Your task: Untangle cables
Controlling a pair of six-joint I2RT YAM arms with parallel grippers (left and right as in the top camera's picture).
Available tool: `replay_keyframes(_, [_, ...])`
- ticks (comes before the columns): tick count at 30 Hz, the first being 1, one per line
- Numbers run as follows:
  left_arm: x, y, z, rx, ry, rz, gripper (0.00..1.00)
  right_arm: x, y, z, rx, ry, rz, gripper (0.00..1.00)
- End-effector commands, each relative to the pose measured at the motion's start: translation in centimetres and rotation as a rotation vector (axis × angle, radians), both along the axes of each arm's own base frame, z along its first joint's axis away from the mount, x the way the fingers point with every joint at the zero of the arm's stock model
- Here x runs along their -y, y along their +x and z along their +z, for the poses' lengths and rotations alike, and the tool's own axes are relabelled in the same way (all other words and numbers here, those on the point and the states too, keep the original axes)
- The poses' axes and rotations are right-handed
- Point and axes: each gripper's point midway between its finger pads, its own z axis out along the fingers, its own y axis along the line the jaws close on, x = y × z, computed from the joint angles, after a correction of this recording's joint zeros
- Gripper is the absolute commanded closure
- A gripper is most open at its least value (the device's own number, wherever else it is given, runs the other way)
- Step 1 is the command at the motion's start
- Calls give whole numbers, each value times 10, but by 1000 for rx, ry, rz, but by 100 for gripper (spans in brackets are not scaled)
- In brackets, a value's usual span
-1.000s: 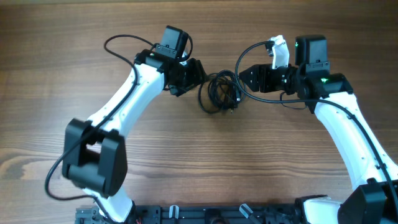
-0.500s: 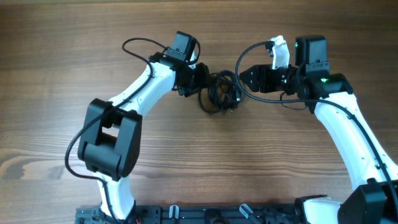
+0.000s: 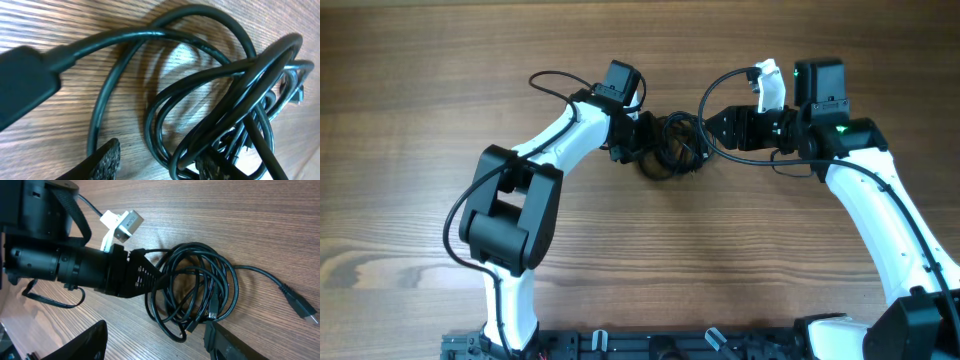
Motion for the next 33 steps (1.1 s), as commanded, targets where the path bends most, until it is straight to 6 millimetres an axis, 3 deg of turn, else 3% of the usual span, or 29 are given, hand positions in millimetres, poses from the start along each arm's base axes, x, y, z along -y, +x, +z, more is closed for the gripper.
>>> replay_keyframes(1, [9, -4, -5, 7, -39, -71, 50, 2, 2, -3, -15, -4, -16, 36])
replay_keyframes(7, [12, 5, -2, 57, -53, -88, 55, -5, -2, -2, -27, 19, 9, 36])
replay_keyframes(14, [14, 10, -5, 87, -64, -90, 57, -31, -12, -5, -33, -8, 50, 37])
replay_keyframes(19, [14, 8, -15, 68, -57, -90, 60, -46, -18, -7, -33, -36, 68, 37])
replay_keyframes(23, [13, 6, -24, 50, -50, -90, 62, -46, -18, -8, -37, -38, 60, 37])
replay_keyframes(26, [12, 4, -31, 36, -44, -90, 67, -45, -18, -8, -32, -43, 65, 37])
replay_keyframes(33, [13, 6, -32, 43, -48, -89, 91, -38, -12, -15, 7, -150, 28, 37])
